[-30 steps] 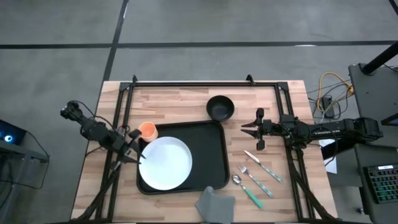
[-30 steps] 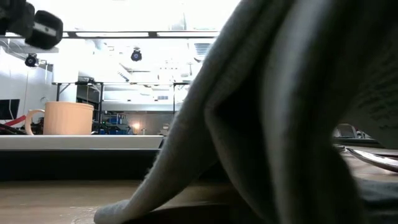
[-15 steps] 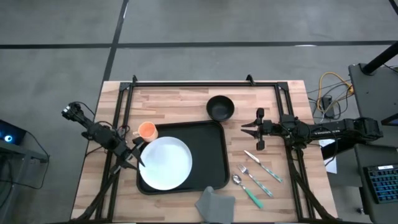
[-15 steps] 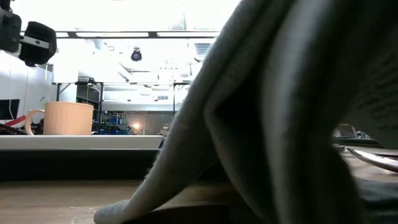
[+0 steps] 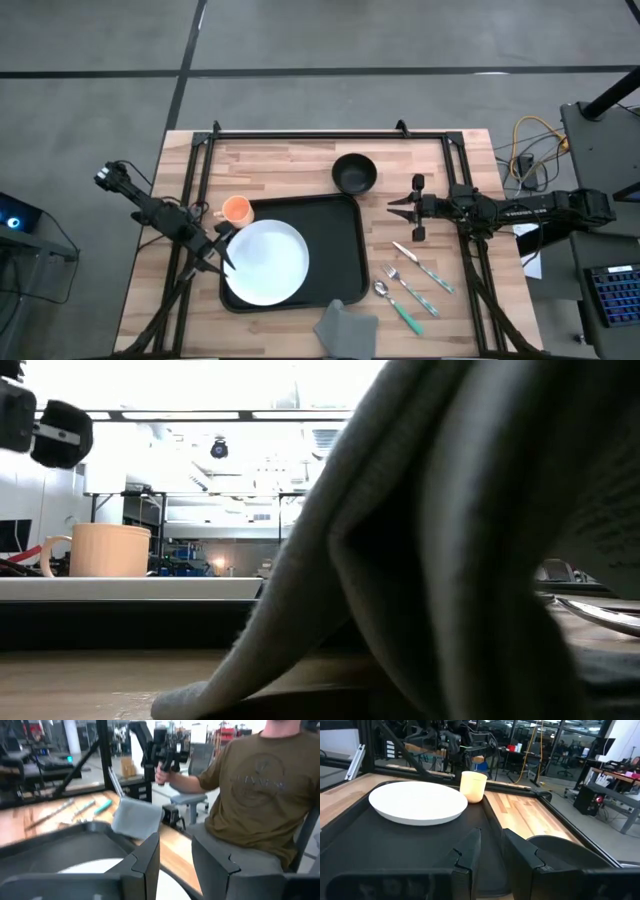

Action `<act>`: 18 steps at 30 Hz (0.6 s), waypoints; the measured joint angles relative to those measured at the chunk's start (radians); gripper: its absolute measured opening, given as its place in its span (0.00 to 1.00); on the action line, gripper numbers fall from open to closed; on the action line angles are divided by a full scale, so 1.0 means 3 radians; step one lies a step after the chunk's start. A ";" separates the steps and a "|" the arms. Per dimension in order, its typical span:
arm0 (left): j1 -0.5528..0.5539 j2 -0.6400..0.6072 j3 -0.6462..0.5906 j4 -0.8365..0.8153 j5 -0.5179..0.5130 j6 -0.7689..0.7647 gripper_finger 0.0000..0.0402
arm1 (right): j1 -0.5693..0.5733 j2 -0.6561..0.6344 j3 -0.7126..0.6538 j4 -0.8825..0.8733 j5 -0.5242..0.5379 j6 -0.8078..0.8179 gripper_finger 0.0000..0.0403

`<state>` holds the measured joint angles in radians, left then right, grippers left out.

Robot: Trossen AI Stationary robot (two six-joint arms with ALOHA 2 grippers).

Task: Set up tray
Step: Put the black bowl on the white plate

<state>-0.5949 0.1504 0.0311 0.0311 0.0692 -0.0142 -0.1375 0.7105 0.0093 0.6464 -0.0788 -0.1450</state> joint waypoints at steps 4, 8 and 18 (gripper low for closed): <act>0.0001 -0.0210 -0.0024 -0.0062 0.0000 0.0092 0.24 | -0.0001 -0.0001 0.0000 0.0034 0.0009 0.0008 0.17; 0.0000 -0.0390 -0.0053 -0.0049 -0.0001 0.0136 0.24 | -0.0001 -0.0001 0.0000 0.0090 0.0342 -0.0210 0.17; 0.0000 -0.0429 -0.0053 -0.0053 -0.0003 0.0142 0.24 | -0.0003 0.0224 0.0634 -0.1109 0.0813 -0.0194 0.17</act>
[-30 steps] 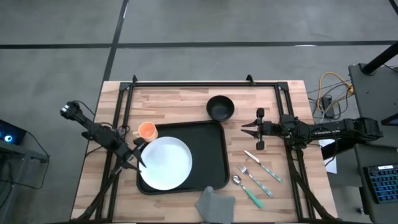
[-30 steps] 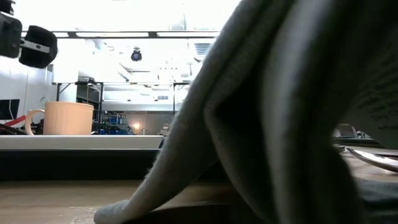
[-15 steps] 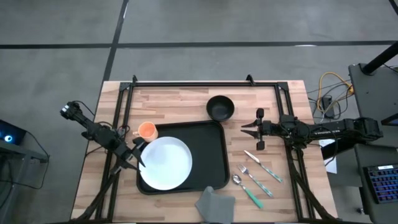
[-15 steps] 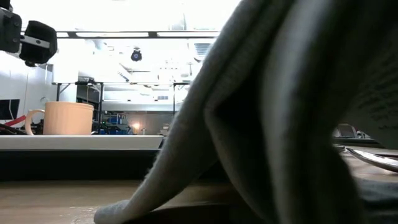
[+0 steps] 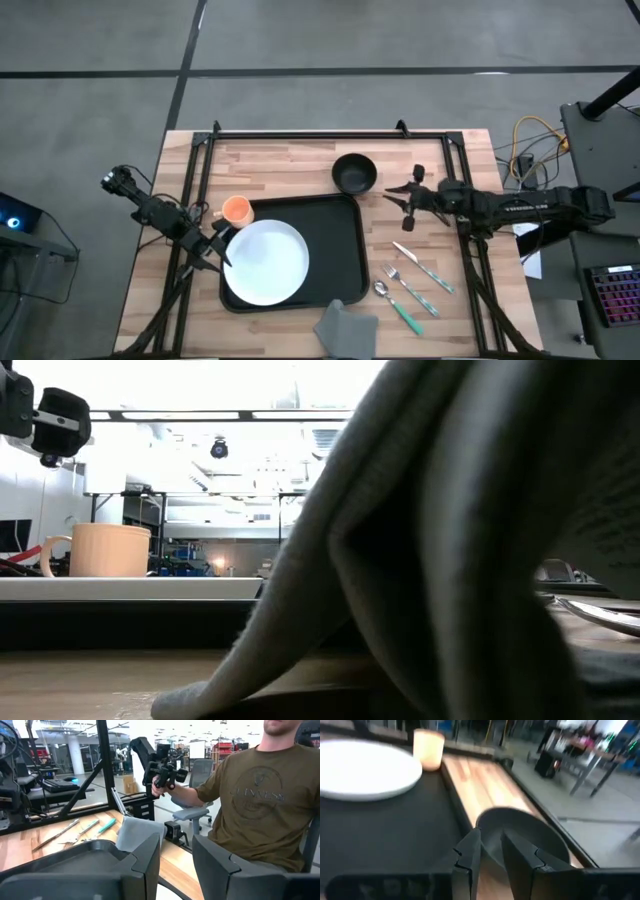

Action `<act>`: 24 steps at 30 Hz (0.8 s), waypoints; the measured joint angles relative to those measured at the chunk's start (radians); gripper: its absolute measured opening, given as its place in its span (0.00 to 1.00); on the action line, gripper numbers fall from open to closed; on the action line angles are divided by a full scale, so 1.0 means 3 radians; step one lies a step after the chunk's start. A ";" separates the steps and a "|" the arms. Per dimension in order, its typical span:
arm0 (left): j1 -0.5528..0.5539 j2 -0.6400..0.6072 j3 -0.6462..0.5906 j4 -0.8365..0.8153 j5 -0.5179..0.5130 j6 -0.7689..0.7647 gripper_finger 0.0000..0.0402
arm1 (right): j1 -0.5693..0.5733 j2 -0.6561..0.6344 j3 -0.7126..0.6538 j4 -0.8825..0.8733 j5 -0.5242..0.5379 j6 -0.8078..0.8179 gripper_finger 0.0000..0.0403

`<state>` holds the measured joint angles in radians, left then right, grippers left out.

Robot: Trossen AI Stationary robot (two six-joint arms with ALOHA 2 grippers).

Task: Set up tray
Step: Put the black bowl on the white plate

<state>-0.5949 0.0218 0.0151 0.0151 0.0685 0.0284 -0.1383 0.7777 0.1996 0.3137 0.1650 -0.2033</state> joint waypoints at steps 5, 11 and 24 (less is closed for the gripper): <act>0.0000 0.0074 -0.0001 -0.0004 -0.0002 0.0000 0.24 | -0.0001 0.0357 0.0486 -0.0595 0.0239 -0.0206 0.21; 0.0000 0.0072 -0.0003 0.0011 0.0000 -0.0001 0.24 | -0.0075 0.0878 0.0938 -0.0938 0.0245 -0.0289 0.34; 0.0000 0.0088 -0.0008 0.0020 -0.0001 -0.0003 0.24 | -0.0132 0.1818 0.1398 -0.1036 0.0209 -0.0584 0.44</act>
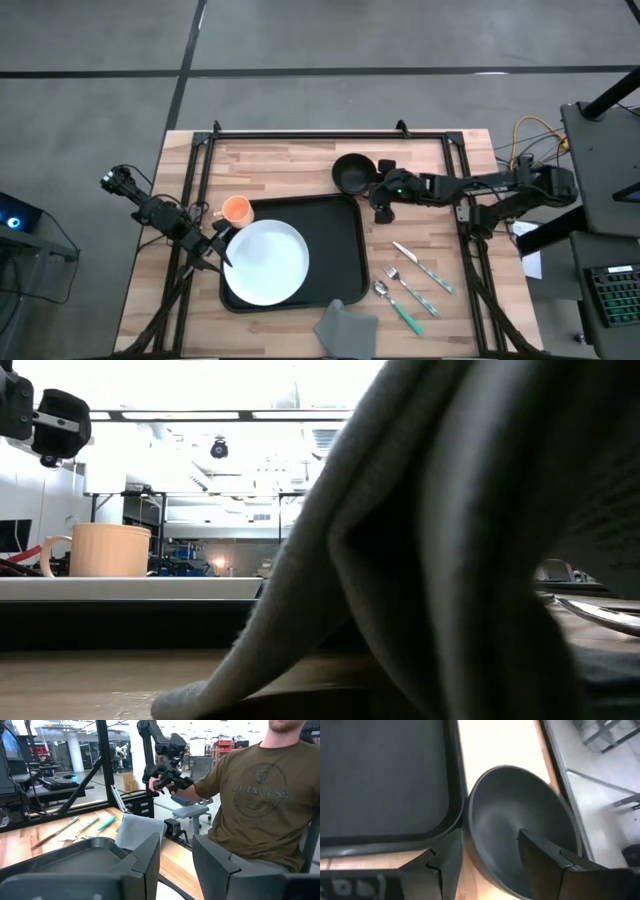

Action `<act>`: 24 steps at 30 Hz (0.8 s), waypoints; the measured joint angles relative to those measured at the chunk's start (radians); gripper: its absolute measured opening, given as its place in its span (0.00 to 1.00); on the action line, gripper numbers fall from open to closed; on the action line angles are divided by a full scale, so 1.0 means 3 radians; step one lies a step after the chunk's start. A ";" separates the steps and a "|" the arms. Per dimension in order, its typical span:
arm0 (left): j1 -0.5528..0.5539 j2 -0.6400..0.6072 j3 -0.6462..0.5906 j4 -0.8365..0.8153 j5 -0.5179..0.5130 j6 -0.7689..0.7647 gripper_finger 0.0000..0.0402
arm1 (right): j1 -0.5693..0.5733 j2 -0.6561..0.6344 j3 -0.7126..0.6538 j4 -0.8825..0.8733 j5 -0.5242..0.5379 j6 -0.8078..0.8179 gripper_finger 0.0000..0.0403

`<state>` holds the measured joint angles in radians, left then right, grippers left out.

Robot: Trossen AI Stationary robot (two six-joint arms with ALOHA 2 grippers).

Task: Set up tray
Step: Put the black bowl on the white plate

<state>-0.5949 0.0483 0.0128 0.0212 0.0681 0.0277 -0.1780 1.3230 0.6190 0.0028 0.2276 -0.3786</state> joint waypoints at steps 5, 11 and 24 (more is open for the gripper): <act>0.0000 0.0012 -0.0004 0.0007 0.0001 -0.0001 0.24 | 0.0000 0.0174 0.0039 -0.0005 -0.0001 0.0014 0.42; 0.0000 0.0011 -0.0004 0.0008 0.0000 0.0000 0.24 | -0.0045 0.0388 0.0042 0.0017 -0.0001 0.0023 0.40; 0.0000 0.0013 -0.0004 0.0008 0.0001 0.0014 0.24 | -0.0220 0.0707 0.0052 0.0334 0.0000 0.0046 0.28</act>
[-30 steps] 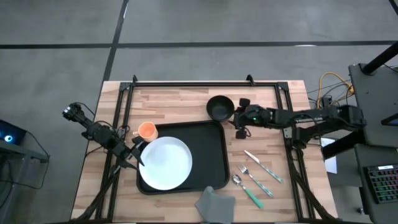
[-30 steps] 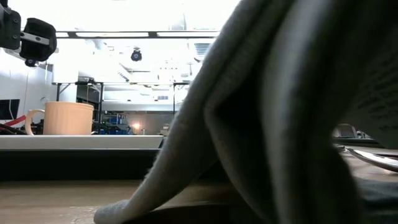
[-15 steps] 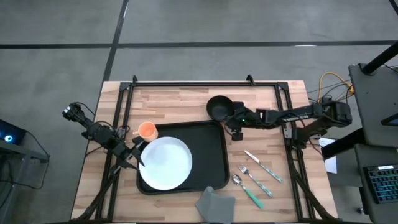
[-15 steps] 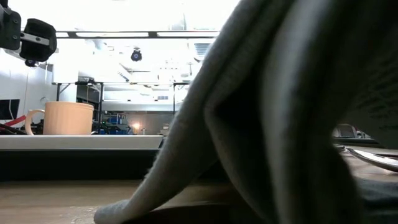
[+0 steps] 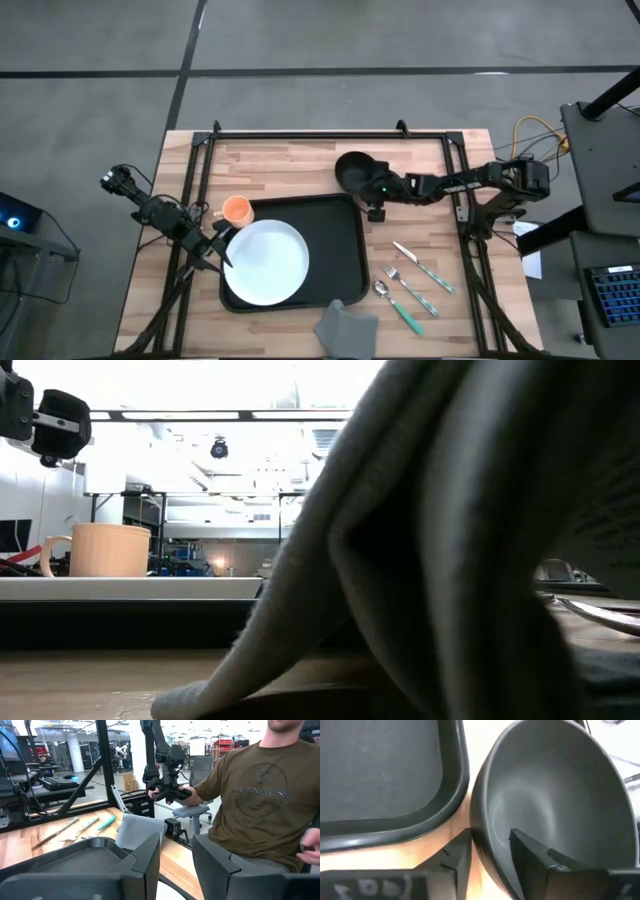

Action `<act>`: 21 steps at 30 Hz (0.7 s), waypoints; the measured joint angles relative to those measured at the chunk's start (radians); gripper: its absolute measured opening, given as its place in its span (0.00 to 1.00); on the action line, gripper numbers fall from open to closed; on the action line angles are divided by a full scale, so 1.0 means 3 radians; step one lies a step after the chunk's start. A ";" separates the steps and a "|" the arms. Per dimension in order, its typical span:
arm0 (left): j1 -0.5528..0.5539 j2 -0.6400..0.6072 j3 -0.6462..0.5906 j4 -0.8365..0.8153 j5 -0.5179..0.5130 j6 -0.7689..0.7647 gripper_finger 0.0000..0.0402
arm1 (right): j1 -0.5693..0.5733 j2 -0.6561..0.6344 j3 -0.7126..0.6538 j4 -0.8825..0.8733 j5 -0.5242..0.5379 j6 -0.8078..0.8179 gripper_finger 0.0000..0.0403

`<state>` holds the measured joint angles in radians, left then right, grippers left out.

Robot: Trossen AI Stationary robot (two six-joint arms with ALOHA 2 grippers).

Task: Set up tray
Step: Put the black bowl on the white plate

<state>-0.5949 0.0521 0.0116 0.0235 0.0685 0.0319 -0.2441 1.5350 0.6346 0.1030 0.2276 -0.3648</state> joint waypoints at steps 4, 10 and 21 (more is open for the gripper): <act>0.0000 0.0000 0.0000 -0.0001 -0.0001 0.0000 0.24 | -0.0007 -0.0008 0.0000 -0.0007 0.0002 0.0017 0.14; 0.0000 0.0000 0.0000 -0.0001 -0.0001 0.0000 0.24 | -0.0030 -0.0027 0.0071 -0.0082 0.0002 -0.0082 0.03; 0.0000 0.0000 0.0000 -0.0001 -0.0001 0.0000 0.24 | -0.0012 -0.0027 0.1066 -0.1068 -0.0497 0.0285 0.02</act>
<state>-0.5949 0.0521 0.0116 0.0231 0.0681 0.0319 -0.2477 1.5269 0.9542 -0.2174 0.0785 -0.2794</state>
